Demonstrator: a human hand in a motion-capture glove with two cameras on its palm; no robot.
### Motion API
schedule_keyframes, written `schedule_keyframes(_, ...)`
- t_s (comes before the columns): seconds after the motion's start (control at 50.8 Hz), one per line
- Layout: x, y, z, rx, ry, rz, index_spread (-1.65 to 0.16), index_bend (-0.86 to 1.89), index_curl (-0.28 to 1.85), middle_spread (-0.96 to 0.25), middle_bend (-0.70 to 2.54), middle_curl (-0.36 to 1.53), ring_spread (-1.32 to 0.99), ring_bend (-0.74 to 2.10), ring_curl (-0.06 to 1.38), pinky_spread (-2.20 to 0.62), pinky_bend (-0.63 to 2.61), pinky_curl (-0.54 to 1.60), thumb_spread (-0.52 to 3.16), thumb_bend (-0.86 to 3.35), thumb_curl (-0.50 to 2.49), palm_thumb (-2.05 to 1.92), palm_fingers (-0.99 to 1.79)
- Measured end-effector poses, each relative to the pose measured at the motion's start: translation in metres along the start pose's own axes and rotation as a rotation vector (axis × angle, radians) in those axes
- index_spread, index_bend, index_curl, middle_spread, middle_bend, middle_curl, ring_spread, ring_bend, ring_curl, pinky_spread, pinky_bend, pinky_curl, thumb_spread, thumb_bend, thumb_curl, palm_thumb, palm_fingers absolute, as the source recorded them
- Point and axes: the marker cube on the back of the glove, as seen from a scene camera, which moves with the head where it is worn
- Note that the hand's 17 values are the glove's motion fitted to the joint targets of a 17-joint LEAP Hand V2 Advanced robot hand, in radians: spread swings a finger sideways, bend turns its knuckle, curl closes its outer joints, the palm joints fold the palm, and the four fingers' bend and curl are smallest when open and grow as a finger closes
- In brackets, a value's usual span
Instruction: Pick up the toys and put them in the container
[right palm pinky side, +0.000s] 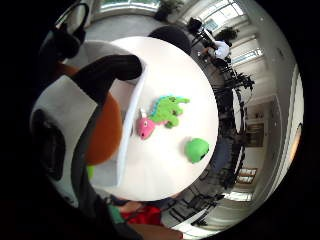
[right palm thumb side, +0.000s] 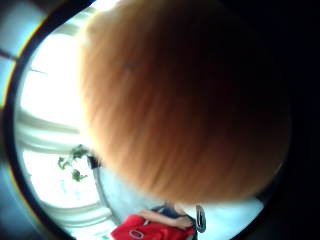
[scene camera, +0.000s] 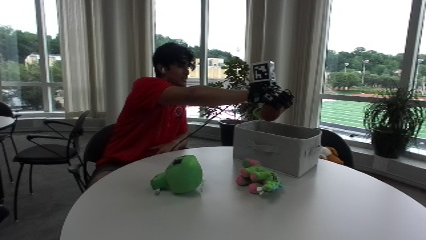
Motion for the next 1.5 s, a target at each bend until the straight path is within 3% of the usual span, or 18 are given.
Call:
schedule_keyframes(0.079,-0.001,0.009,0.003,-0.066,-0.011,-0.126,-0.37,0.11,0.52,-0.37,0.51,0.69,-0.39,1.0,0.51,-0.15,1.22,0.47,0.87,-0.07,0.81,0.34,-0.03)
schedule_keyframes(0.177,0.017,0.019,0.001,-0.041,-0.095,-0.197,-0.35,0.15,0.47,-0.3,0.4,0.63,-0.3,0.77,0.42,-0.06,1.24,0.44,0.99,-0.07,0.71,0.22,-0.16)
schedule_keyframes(0.275,0.053,0.026,-0.003,0.014,-0.073,-0.118,-0.33,0.15,0.44,-0.25,0.31,0.58,-0.23,0.66,0.36,0.0,1.2,0.42,1.04,-0.08,0.62,0.07,-0.15)
schedule_keyframes(0.394,0.11,0.033,0.002,-0.031,0.041,0.185,-0.33,0.15,0.42,-0.21,0.28,0.54,-0.19,0.58,0.33,0.04,1.14,0.39,1.07,-0.06,0.54,-0.03,-0.11)
schedule_keyframes(0.767,0.282,0.13,0.043,-0.174,0.159,0.447,-0.36,0.15,0.36,-0.15,0.17,0.45,-0.14,0.41,0.28,0.1,1.0,0.33,1.07,-0.06,0.39,-0.06,-0.11)
schedule_keyframes(0.885,0.322,0.159,0.06,-0.143,0.18,0.49,-0.36,0.14,0.34,-0.14,0.16,0.42,-0.13,0.37,0.27,0.11,0.98,0.32,1.05,-0.07,0.35,-0.07,-0.12)
schedule_keyframes(1.122,0.375,0.212,0.105,-0.238,0.145,0.578,-0.37,0.14,0.3,-0.13,0.16,0.38,-0.11,0.34,0.27,0.12,1.0,0.33,1.01,-0.08,0.31,-0.09,-0.1)
schedule_keyframes(1.495,0.412,0.24,0.149,-0.306,0.076,0.626,-0.38,0.12,0.25,-0.11,0.15,0.33,-0.08,0.29,0.28,0.14,1.07,0.35,0.96,-0.08,0.26,-0.09,-0.12)
